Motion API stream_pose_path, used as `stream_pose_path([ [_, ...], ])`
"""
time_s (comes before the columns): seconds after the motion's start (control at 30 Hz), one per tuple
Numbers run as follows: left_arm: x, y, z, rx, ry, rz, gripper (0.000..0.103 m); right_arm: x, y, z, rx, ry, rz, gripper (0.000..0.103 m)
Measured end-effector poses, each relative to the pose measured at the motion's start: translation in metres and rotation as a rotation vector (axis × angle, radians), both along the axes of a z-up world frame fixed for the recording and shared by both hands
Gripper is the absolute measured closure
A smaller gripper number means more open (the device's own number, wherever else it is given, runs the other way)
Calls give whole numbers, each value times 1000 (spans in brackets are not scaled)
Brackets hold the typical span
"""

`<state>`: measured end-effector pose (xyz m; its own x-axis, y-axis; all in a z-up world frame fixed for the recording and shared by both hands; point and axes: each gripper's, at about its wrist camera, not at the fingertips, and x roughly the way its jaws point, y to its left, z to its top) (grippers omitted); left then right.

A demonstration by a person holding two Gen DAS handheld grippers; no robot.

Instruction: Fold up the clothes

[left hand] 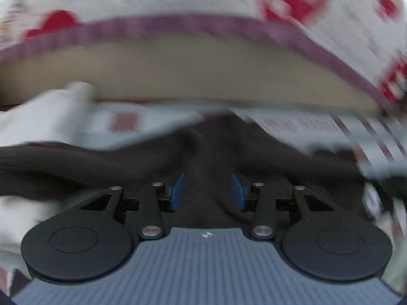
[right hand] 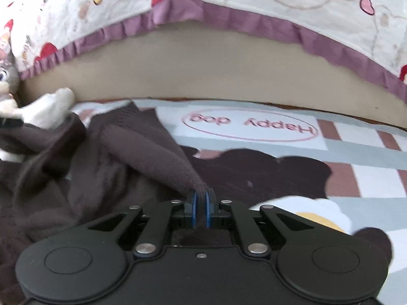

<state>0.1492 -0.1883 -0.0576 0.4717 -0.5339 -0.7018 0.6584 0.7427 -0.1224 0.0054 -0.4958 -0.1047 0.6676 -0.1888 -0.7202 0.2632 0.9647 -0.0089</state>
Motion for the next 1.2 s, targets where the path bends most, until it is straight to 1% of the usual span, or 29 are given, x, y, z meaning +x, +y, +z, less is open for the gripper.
stream_pose_path([
  [0.07,-20,-17,-9,34,0,-116,62,4,2,-3,-109,69,15,97],
  [0.1,-29,-26,-15,54,-1,-175,62,4,-2,-3,-129,83,19,98],
  [0.13,-38,-34,-20,74,3,-228,62,4,-6,-3,-140,91,21,102],
  [0.2,-51,-47,-30,97,26,-296,61,5,-14,-2,-161,109,26,101],
  [0.23,-56,-51,-34,98,41,-313,60,0,-23,1,-87,77,43,99],
  [0.3,-55,-55,-40,76,79,-313,51,-8,-34,9,63,-15,77,91],
  [0.33,-52,-56,-42,70,107,-315,50,-10,-35,12,127,-51,114,85],
  [0.37,-49,-58,-45,67,138,-319,49,-10,-32,13,162,-73,156,78],
  [0.4,-44,-64,-51,80,189,-347,49,-9,-25,14,168,-93,202,57],
  [0.43,-44,-68,-56,111,222,-375,49,-7,-14,12,130,-91,238,48],
  [0.47,-45,-72,-60,148,243,-400,49,-5,-3,9,82,-84,271,47],
  [0.5,-49,-75,-62,175,224,-406,50,2,9,3,-1,-33,308,48],
  [0.53,-53,-76,-63,198,186,-404,50,9,21,-6,-105,21,326,48],
  [0.57,-58,-78,-64,220,148,-402,50,12,29,-13,-183,42,339,48],
  [0.6,-60,-77,-64,220,131,-395,50,14,33,-19,-237,39,359,48],
  [0.63,-61,-76,-62,210,122,-386,51,16,35,-22,-267,30,382,48],
  [0.7,-58,-70,-56,177,113,-361,52,26,33,-23,-263,10,395,48],
  [0.8,-50,-57,-44,101,107,-325,52,51,18,-21,-189,-15,394,46],
  [0.83,-46,-54,-41,84,114,-311,52,58,16,-26,-167,-2,408,44],
  [0.9,-40,-47,-39,64,133,-281,51,70,13,-38,-125,36,446,43],
  [0.97,-34,-43,-42,56,156,-254,49,83,10,-51,-82,74,483,44],
  [1.0,-32,-40,-45,49,164,-240,49,83,9,-54,-76,45,483,52],
  [1.03,-31,-37,-49,25,164,-224,48,80,6,-54,-46,17,474,86],
  [1.07,-30,-34,-53,-14,161,-202,43,78,2,-52,-10,2,446,89],
  [1.1,-30,-33,-57,-33,163,-185,40,73,-1,-47,-4,-29,396,91],
  [1.13,-31,-34,-59,-43,167,-171,40,63,-3,-35,-35,-70,341,96],
  [1.17,-31,-34,-62,-52,171,-157,40,54,-5,-23,-75,-112,285,96],
  [1.2,-33,-35,-61,-64,155,-152,40,41,-9,-6,-124,-144,210,97],
])
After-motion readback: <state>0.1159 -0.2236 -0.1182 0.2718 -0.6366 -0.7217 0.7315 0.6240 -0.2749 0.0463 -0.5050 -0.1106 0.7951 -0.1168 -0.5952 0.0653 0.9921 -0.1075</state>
